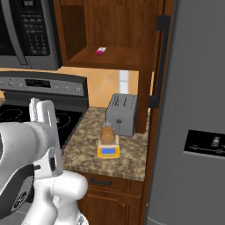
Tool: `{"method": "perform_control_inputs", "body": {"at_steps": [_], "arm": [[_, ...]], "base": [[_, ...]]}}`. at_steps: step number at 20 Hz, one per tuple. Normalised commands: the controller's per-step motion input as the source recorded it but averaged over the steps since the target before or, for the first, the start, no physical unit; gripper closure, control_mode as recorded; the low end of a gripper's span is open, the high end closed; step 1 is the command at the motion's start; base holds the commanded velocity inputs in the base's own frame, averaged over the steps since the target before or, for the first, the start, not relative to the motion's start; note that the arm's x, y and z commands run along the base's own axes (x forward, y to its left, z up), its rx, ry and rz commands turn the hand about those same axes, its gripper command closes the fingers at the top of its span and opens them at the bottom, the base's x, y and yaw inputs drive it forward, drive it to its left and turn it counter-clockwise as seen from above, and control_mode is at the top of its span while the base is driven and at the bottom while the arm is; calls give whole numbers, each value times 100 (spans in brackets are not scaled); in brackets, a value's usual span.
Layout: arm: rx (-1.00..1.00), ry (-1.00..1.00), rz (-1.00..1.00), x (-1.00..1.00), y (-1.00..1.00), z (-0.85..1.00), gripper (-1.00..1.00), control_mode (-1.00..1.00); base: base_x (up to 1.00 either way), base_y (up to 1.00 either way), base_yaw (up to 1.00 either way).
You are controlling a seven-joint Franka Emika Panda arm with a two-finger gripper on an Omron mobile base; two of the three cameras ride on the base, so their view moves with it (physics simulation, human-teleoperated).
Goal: Pick the honey bottle and place it on the digital scale for weighing, and close the cabinet.
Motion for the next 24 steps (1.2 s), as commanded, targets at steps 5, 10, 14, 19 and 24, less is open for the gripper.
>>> {"method": "perform_control_inputs", "body": {"at_steps": [5,10,14,19,24], "arm": [[48,-47,0,-53,-28,6,-100,-100],[46,-49,0,-75,-27,-4,-100,-100],[45,-42,0,-3,-61,-1,-100,-100],[24,-7,0,6,-62,4,-100,-100],[3,-3,0,46,-53,-17,-100,-100]], "base": [[0,0,0],[0,0,0],[0,0,0],[0,0,0],[0,0,0]]}}
